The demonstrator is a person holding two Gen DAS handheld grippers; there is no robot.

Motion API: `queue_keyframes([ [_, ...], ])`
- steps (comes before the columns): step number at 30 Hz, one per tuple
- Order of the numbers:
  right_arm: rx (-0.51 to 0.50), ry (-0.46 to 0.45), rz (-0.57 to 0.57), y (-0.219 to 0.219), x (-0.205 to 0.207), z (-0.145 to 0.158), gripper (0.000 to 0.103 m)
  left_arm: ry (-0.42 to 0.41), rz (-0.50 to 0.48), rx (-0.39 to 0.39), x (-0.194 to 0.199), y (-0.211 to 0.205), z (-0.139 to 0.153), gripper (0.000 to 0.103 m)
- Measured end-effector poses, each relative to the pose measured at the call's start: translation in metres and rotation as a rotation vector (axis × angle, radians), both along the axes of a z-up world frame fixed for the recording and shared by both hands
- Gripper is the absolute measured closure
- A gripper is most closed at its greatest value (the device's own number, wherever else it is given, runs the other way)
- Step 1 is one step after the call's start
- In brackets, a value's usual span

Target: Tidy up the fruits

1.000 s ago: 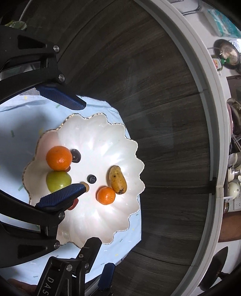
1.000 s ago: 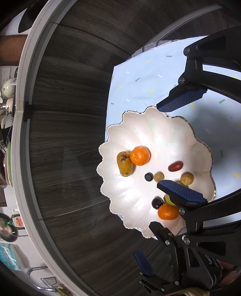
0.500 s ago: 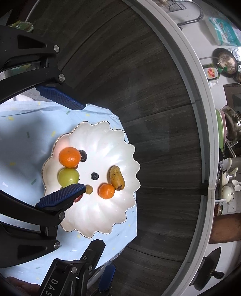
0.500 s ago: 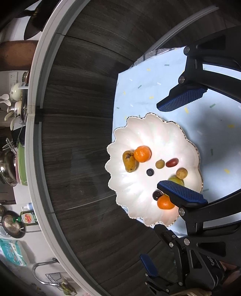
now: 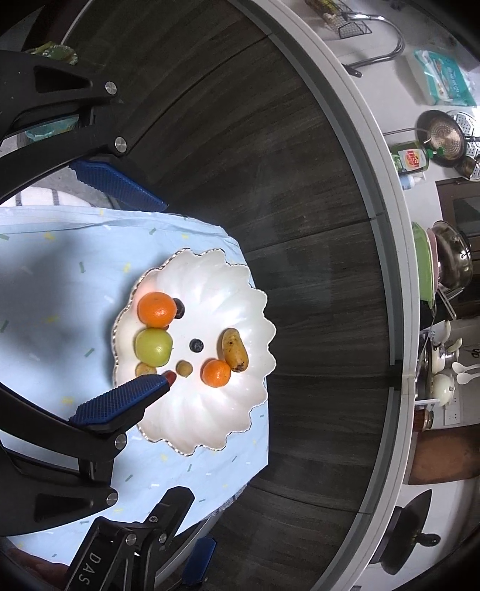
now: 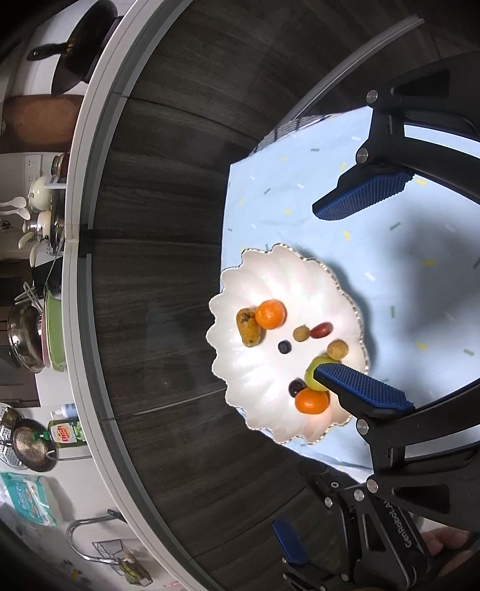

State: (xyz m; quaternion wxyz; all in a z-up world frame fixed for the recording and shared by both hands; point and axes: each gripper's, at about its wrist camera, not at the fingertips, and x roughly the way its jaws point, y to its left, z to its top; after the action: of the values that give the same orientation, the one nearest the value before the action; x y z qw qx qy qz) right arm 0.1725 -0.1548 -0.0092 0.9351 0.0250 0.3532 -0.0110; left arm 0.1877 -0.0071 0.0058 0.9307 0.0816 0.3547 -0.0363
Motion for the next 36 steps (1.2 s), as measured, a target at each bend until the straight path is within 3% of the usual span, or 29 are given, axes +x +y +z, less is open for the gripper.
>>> queue_keyframes([
  [8, 0.011, 0.003, -0.021, -0.011, -0.028, -0.001, 0.018, -0.002, 0.014, -0.011, -0.03, -0.002, 0.005, 0.009],
  [36, 0.019, -0.044, -0.085, -0.023, -0.132, -0.001, 0.017, 0.01, 0.008, -0.014, -0.129, -0.006, -0.001, 0.006],
])
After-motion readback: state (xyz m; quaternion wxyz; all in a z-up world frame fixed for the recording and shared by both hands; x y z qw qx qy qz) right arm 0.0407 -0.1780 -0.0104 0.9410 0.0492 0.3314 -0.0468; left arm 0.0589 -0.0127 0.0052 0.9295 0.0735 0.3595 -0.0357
